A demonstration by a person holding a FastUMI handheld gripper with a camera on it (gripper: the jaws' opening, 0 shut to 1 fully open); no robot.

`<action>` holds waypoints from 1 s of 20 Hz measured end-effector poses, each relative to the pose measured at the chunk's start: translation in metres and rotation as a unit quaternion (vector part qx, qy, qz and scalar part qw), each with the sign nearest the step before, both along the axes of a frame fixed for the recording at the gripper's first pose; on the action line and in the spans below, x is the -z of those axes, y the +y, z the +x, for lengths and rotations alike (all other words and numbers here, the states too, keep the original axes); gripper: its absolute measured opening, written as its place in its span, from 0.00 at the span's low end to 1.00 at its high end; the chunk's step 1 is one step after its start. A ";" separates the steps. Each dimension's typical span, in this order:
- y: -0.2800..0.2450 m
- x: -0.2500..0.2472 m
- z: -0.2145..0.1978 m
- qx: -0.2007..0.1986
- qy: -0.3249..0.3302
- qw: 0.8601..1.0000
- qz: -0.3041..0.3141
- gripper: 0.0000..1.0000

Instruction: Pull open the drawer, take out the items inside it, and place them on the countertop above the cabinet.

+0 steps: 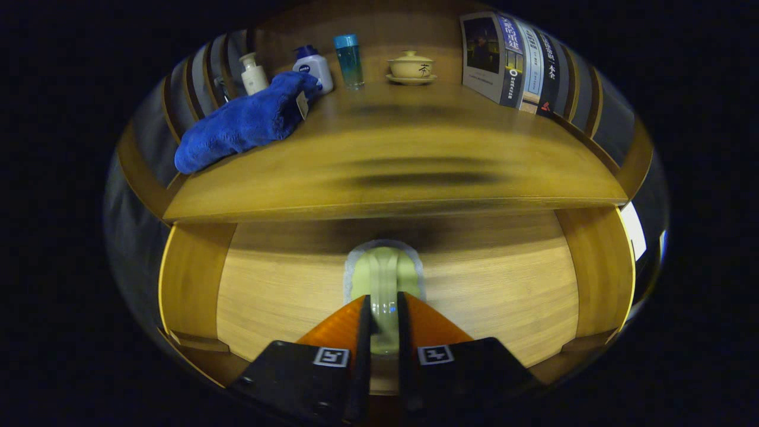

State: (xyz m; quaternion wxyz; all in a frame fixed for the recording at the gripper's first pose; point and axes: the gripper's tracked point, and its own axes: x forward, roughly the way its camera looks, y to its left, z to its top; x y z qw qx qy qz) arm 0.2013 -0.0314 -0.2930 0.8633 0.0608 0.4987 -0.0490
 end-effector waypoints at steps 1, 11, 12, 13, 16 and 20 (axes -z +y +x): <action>0.000 -0.002 0.000 -0.003 -0.001 1.000 0.003 0.27; 0.001 -0.035 -0.025 0.003 -0.037 0.999 0.021 0.19; 0.003 -0.045 -0.030 0.002 -0.048 0.999 0.025 0.19; 0.002 -0.056 -0.033 0.000 -0.062 0.998 0.025 0.19; 0.000 -0.096 -0.042 0.001 -0.097 0.995 0.028 0.19; -0.003 -0.151 -0.018 0.006 -0.137 0.990 0.029 0.18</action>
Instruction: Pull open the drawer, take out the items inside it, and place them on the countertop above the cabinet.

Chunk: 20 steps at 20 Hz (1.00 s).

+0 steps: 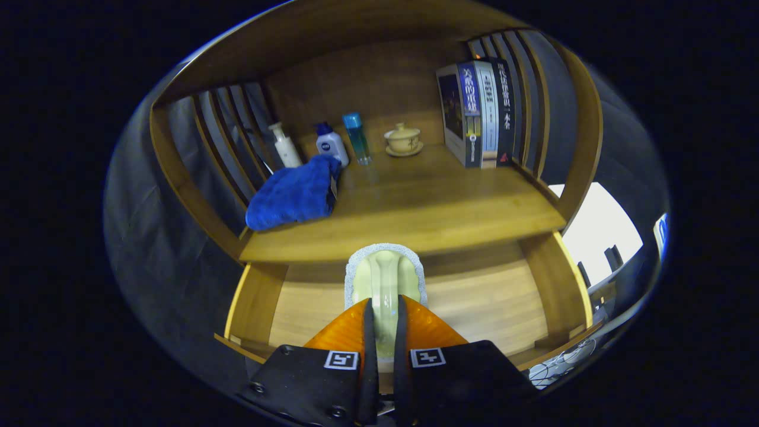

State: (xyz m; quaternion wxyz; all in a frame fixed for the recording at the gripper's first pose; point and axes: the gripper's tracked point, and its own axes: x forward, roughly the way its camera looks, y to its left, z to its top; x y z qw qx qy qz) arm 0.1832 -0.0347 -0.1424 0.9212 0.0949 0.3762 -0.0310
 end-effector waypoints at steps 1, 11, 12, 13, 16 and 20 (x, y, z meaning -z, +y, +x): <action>-0.007 -0.016 0.016 0.000 -0.011 1.000 -0.013 0.18; -0.017 -0.029 0.146 0.029 -0.010 0.999 -0.041 0.18; -0.018 -0.022 0.153 0.032 -0.002 0.998 -0.044 0.18; -0.017 -0.015 0.157 0.035 0.008 0.998 -0.044 0.19; -0.015 0.000 0.167 0.039 0.024 0.998 -0.047 0.18; -0.014 0.016 0.171 0.039 0.040 0.997 -0.052 0.19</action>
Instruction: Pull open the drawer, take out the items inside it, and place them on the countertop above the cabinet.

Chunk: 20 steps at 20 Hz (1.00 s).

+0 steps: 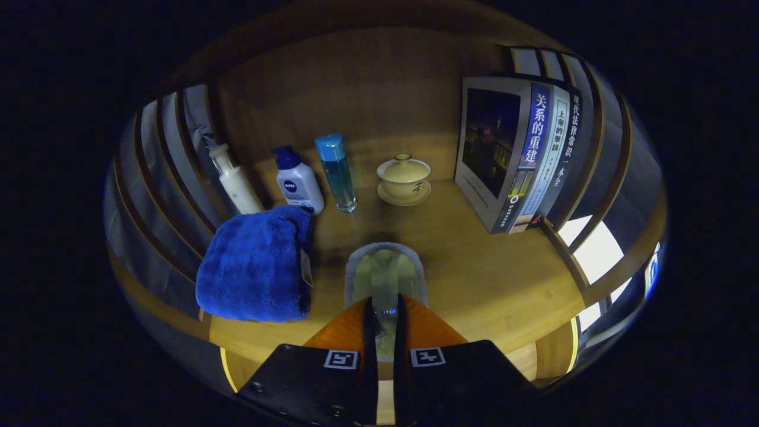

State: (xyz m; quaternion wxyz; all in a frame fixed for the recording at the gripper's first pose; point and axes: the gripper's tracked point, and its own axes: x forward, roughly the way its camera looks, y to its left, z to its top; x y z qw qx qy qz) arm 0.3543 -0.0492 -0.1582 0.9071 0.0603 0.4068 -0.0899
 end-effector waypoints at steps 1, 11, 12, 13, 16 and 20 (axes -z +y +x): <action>0.000 0.002 0.000 -0.002 0.002 1.000 -0.001 0.19; 0.001 0.006 0.003 0.000 0.000 1.000 0.001 0.30; 0.002 0.006 0.002 -0.002 0.000 1.000 0.003 0.32; 0.003 0.007 0.001 -0.003 0.001 1.000 0.004 0.36; 0.004 0.006 0.000 -0.003 0.001 1.000 0.003 0.59; 0.002 0.001 -0.003 0.000 -0.002 1.000 0.000 0.83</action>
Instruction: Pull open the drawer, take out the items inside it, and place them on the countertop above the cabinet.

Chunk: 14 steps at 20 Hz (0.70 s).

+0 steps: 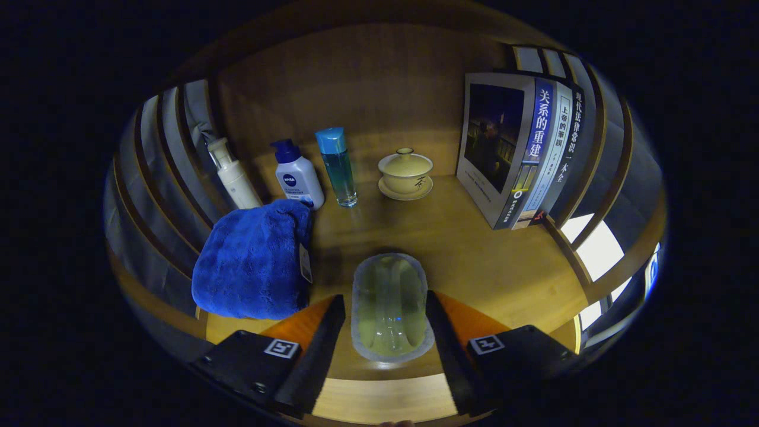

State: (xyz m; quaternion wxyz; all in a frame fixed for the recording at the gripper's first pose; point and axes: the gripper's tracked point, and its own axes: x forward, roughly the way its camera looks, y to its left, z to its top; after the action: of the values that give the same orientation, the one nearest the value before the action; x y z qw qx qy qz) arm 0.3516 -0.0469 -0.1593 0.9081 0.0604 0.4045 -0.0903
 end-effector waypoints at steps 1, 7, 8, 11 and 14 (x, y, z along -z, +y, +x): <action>-0.001 0.001 -0.001 0.000 0.002 1.000 -0.003 0.89; 0.002 -0.027 -0.018 -0.009 -0.021 1.000 -0.012 0.99; 0.000 -0.036 -0.023 -0.005 -0.031 0.999 -0.020 0.99; 0.002 -0.073 -0.039 -0.024 -0.071 0.996 -0.046 0.99; 0.013 -0.109 -0.065 -0.045 -0.108 0.992 -0.047 0.99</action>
State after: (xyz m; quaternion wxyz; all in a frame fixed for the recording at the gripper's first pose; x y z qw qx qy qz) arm 0.2863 -0.0342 -0.0501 0.9515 0.0088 0.3013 -0.0616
